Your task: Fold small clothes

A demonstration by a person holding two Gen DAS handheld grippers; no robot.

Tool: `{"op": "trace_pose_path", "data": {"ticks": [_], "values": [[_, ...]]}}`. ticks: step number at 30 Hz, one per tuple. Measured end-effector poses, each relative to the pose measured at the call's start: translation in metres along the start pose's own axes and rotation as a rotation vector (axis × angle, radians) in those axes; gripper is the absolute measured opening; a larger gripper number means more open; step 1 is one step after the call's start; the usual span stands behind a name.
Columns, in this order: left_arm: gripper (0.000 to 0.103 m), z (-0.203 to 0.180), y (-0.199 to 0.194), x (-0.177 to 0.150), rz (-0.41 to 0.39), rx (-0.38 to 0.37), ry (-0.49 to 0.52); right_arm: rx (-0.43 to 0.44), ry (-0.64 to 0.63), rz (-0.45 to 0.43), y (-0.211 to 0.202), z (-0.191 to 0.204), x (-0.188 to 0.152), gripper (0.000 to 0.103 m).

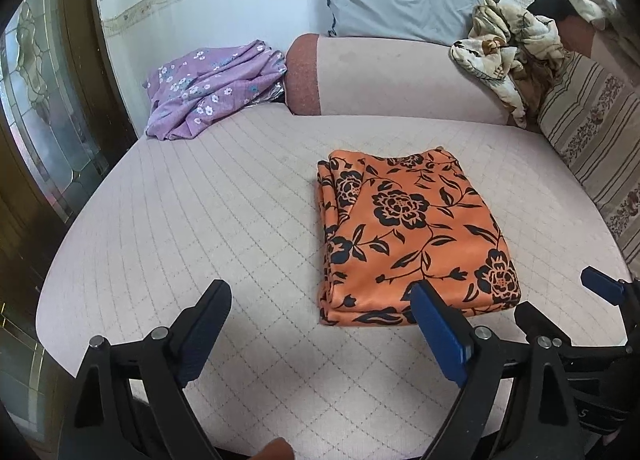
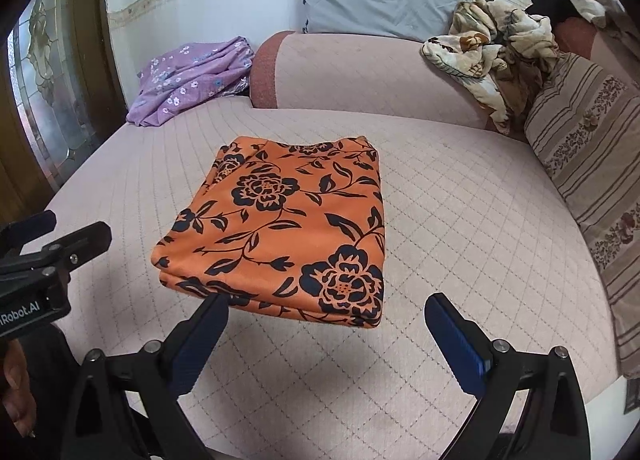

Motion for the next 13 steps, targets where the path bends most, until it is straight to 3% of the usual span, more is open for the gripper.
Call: {"op": "trace_pose_path", "data": {"ticks": [11, 13], "values": [[0.091, -0.005, 0.005, 0.011, -0.022, -0.013, -0.022, -0.016, -0.005, 0.005, 0.004, -0.007, 0.009, 0.100], [0.095, -0.005, 0.005, 0.014, -0.032, -0.004, -0.021, -0.016, -0.006, 0.004, 0.006, -0.007, 0.011, 0.100]]}}
Point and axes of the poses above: each gripper's, at about its wrist camera, not at the fingertips, and y roughly the way its jaws point, z to its left, x to its top, the point moved 1 cm from there along y, roughly the way its jaws point, and after that the axes turned 10 degrees about x, right-handed, at the moved point
